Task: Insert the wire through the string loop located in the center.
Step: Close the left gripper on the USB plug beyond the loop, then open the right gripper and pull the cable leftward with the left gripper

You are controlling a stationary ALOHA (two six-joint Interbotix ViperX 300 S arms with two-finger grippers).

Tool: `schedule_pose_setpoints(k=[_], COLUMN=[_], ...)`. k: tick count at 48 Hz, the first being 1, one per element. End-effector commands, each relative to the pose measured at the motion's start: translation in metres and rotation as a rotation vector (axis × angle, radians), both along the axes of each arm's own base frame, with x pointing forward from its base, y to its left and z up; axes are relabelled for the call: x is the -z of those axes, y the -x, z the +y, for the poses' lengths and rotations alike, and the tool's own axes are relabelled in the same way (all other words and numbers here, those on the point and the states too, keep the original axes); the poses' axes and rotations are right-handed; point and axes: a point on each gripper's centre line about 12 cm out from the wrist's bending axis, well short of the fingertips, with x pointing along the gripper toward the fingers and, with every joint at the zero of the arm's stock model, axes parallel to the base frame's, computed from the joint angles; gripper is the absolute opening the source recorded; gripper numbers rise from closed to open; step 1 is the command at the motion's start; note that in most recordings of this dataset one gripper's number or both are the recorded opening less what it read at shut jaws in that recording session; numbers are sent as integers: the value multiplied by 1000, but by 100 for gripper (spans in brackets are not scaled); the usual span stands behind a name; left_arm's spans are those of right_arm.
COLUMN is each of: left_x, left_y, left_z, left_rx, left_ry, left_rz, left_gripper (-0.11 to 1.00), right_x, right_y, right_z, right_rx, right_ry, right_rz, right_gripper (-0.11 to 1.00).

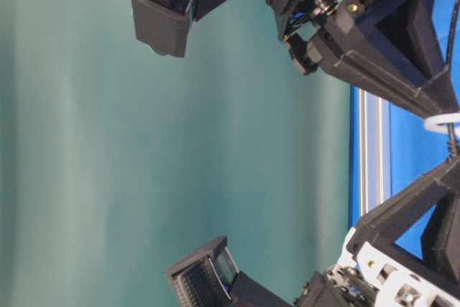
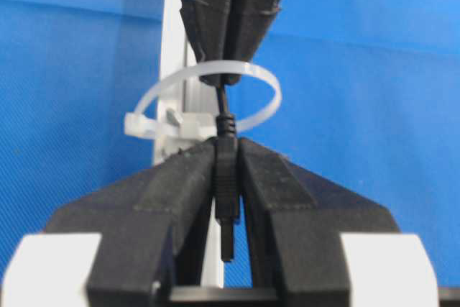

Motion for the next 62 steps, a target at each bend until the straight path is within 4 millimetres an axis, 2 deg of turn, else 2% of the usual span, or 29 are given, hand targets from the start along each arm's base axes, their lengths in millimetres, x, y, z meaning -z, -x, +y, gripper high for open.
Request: schedule_pose_setpoints(k=[1,11,15,20,28,32,52,62], left_x=[-10,-10,-10,-11,-11,-11,-12,-15], left_y=[-5,-5,-5,-5,-5,-5,-5,7], left_z=[-3,-3,-3,-3,-3,-3,-3,-1], left_rx=[8,8,8,8,8,8,8,8], left_ry=[1,1,1,1,1,1,0,1], left_rz=[-34,-34,-34,-35,-35,-35,-38,-35], left_gripper=[8,8,8,8,8,8,8,8], right_x=[-11,-10,-10,-10,-10,-10,-9,-10], right_y=[-5,-5,-5,-5,-4,-5,-5,-4], right_z=[-1,-1,-1,-1,-1,-1,-1,-1], right_rx=[4,8,8,12,12,12,12,12], right_ry=[-4,-8,-8,-12,-12,-12,-12,-12], right_rz=[-37,-29,-30,-30,-27,-27,-25,-27], right_gripper=[-2,-1,7,31,81,96,98,98])
